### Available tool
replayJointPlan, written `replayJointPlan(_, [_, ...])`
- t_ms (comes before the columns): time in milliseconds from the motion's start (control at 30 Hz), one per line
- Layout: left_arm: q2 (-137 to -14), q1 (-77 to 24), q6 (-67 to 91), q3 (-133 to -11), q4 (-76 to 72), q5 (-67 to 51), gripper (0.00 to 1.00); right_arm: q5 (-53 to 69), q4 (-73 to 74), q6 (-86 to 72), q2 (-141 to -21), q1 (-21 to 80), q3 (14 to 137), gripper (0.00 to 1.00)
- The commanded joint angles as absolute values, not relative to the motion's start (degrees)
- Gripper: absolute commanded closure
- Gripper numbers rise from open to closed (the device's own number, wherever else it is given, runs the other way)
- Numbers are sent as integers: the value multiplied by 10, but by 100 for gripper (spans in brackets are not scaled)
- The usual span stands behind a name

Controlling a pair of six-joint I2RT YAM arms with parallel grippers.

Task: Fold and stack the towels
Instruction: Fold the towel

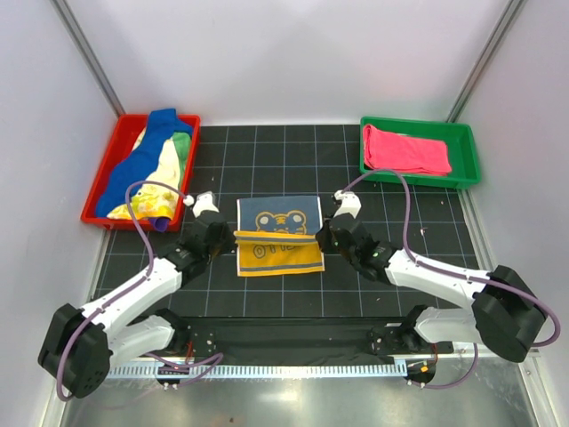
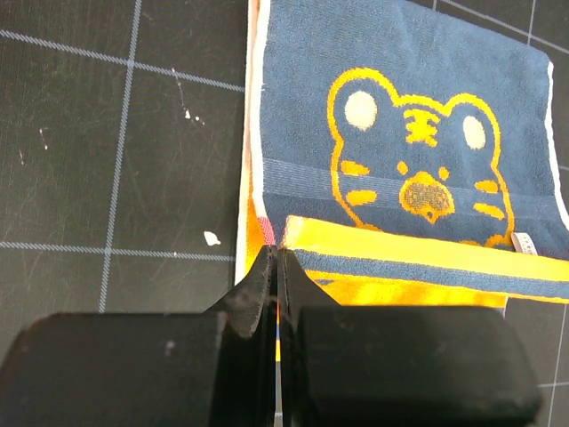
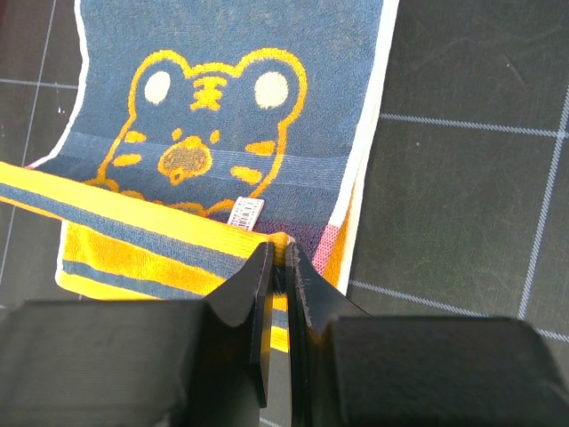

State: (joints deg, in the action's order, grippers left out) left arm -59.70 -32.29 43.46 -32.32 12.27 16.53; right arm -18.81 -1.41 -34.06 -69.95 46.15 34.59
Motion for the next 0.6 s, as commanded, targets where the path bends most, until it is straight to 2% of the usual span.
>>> replayJointPlan(0, [-577,-325,440,-317,128,184,100,-221,-17,-351,-680,468,343,99])
replayJointPlan(567, [-607,-332,480,-280,117,171,100,-218,-31,-379,-728,479,309,98])
